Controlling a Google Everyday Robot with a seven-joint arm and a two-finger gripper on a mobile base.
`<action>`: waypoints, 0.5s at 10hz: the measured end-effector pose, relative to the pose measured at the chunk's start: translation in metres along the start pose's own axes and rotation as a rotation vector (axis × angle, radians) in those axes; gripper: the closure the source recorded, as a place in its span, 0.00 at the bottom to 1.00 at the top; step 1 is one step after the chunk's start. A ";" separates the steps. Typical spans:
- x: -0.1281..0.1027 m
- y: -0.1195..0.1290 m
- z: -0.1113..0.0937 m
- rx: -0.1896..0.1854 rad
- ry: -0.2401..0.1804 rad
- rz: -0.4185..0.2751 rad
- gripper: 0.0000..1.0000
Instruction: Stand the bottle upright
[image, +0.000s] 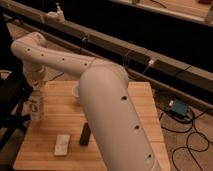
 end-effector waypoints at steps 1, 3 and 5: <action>0.004 0.010 0.000 -0.019 0.008 0.012 1.00; 0.019 0.031 -0.003 -0.058 0.049 0.044 1.00; 0.036 0.045 -0.005 -0.082 0.108 0.072 1.00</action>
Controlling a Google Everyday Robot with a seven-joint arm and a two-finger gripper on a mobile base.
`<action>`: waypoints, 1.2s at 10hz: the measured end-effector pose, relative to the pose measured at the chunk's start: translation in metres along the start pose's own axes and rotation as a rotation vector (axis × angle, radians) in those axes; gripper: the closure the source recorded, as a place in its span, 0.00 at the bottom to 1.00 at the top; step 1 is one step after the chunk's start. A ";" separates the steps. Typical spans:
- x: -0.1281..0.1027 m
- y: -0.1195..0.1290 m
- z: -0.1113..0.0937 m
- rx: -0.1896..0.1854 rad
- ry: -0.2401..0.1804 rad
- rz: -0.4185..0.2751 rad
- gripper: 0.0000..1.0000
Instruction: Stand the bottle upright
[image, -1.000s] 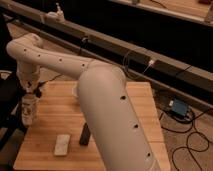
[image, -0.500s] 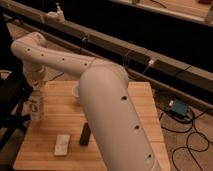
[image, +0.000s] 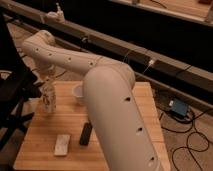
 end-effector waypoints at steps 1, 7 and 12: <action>0.010 0.005 0.003 -0.022 0.038 0.009 1.00; 0.022 0.008 0.032 -0.065 0.126 0.012 1.00; 0.021 0.012 0.046 -0.009 0.150 0.077 0.76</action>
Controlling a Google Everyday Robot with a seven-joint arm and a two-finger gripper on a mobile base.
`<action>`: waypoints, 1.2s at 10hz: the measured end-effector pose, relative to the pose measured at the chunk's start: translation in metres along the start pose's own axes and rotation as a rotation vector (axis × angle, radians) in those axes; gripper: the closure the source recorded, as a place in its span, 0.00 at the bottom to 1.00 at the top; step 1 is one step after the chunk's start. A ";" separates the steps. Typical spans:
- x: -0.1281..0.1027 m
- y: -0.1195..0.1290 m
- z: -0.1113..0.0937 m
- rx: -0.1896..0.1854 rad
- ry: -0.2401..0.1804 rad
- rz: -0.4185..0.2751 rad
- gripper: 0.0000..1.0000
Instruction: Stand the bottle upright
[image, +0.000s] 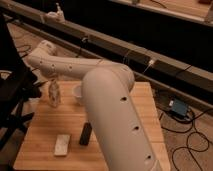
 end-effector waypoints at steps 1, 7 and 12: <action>-0.001 0.002 0.000 0.007 -0.002 0.010 0.67; -0.012 -0.007 -0.004 0.059 -0.030 -0.007 0.20; -0.008 -0.030 -0.017 0.112 -0.017 -0.040 0.20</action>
